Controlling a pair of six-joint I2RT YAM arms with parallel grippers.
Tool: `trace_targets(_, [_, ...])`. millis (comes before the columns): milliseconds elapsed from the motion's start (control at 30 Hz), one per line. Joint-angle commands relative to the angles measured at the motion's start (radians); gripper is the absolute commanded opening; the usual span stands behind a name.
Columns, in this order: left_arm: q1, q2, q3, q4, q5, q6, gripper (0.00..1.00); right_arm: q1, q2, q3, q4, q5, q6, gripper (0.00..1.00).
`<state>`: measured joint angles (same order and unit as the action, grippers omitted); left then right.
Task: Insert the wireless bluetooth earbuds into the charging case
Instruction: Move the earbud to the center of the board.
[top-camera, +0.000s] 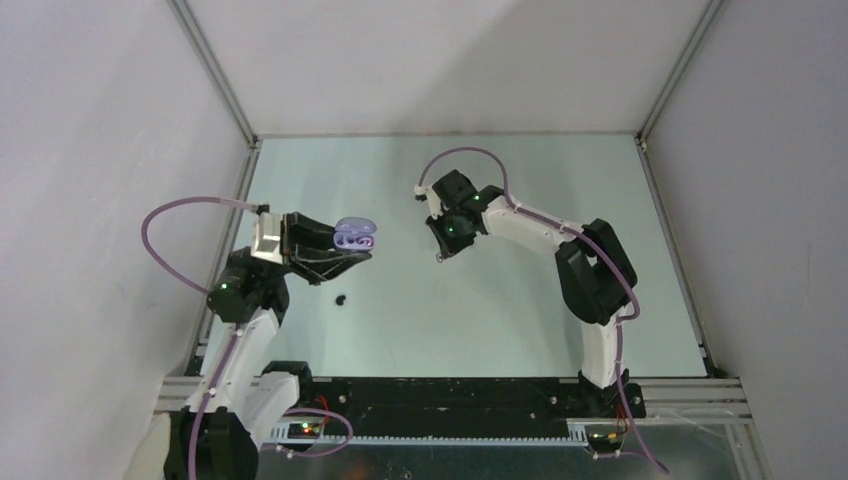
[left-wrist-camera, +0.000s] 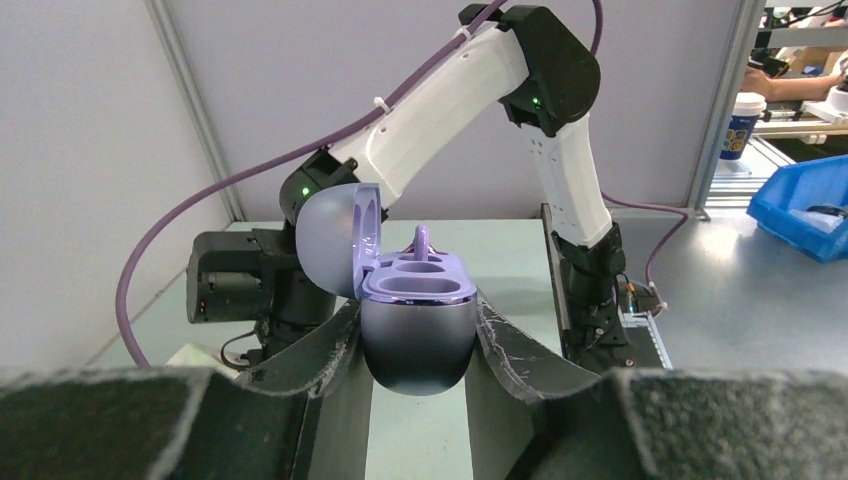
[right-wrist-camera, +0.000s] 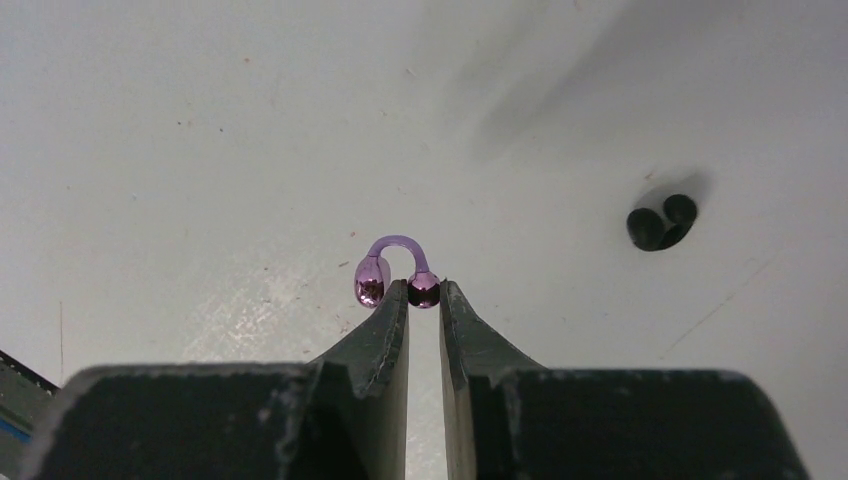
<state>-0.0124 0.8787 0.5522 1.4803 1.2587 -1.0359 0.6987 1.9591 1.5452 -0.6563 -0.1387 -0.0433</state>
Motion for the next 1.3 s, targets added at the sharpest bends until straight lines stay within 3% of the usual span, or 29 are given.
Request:
trace_targets(0, [0.009, -0.012, -0.002, 0.05, -0.03, 0.014, 0.0, -0.01, 0.022, -0.032, 0.062, 0.0, 0.084, 0.15])
trace_targets(167, [0.009, -0.022, -0.001, 0.049, -0.031, 0.011, 0.0, -0.028, 0.069, -0.014, 0.064, -0.02, 0.091, 0.17])
trace_targets(367, [0.023, -0.028, -0.001, 0.051, -0.033, 0.006, 0.0, -0.027, 0.084, -0.004, 0.051, -0.051, 0.088, 0.33])
trace_targets(567, [0.037, -0.029, -0.003, 0.051, -0.031, 0.005, 0.0, -0.029, 0.068, -0.018, 0.052, -0.095, 0.087, 0.42])
trace_targets(867, [0.038, -0.033, -0.003, 0.051, -0.031, 0.006, 0.0, -0.041, 0.072, -0.026, 0.067, -0.155, 0.059, 0.43])
trace_targets(1267, [0.044, -0.032, -0.005, 0.051, -0.033, 0.008, 0.0, 0.0, 0.015, -0.043, -0.05, -0.208, -0.044, 0.44])
